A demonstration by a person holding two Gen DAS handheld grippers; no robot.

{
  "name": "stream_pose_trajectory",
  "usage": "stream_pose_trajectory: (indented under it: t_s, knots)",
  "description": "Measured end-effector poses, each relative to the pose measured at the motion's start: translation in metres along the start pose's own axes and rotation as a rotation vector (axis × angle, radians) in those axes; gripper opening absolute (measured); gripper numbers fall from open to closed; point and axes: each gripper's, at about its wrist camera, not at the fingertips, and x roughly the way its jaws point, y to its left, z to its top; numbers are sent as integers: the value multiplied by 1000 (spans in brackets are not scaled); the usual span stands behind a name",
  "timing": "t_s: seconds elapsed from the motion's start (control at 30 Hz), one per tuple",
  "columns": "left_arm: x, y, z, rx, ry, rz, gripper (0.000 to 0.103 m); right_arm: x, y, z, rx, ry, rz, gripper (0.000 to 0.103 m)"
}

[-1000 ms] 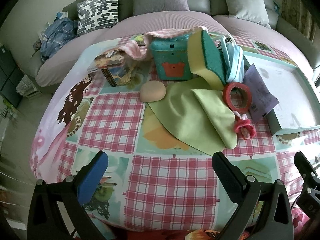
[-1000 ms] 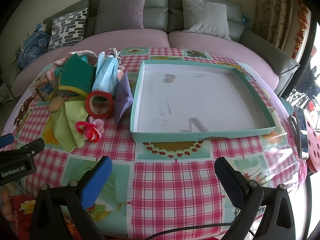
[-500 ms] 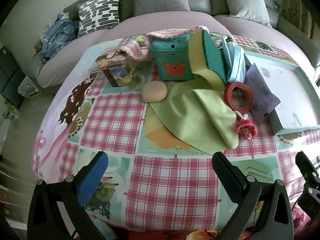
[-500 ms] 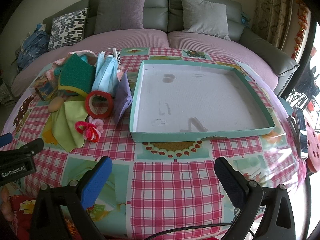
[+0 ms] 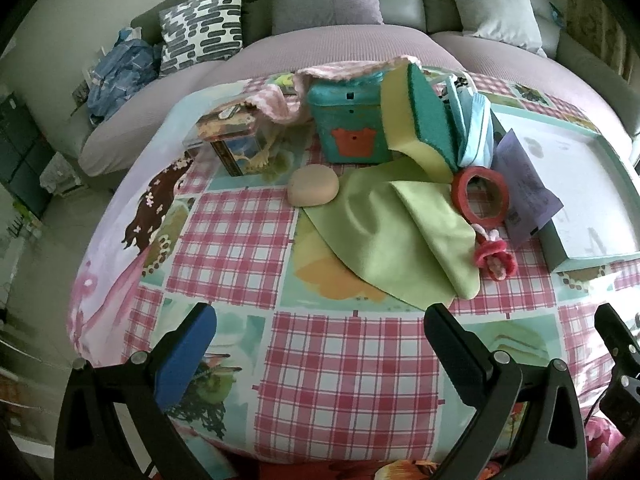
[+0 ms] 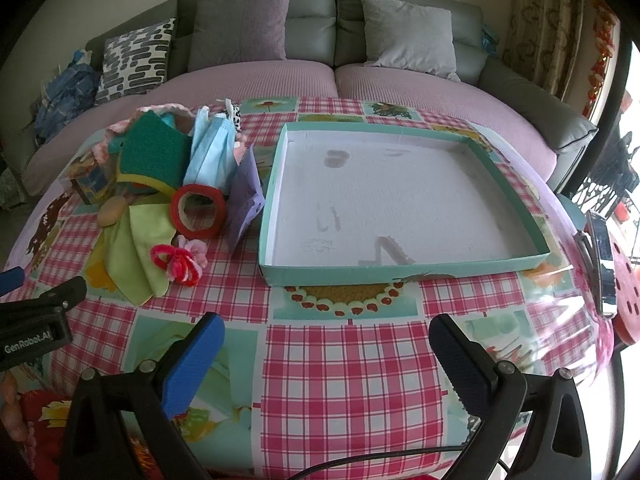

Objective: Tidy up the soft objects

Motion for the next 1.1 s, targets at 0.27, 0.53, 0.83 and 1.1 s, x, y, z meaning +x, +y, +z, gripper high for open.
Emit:
stream_pose_trajectory:
  t_s: [0.27, 0.53, 0.83, 1.1]
  knots:
    - [-6, -6, 0, 34, -32, 26, 103, 4, -11, 0, 50, 31, 35, 103]
    - [-11, -14, 0, 70, -60, 34, 103, 11, -13, 0, 59, 57, 73, 103]
    - [-12, -18, 0, 78, -66, 28, 103, 7, -9, -1, 39, 35, 97, 103]
    - [-15, -25, -1, 111, -81, 31, 103, 5, -8, -1, 33, 24, 107, 103]
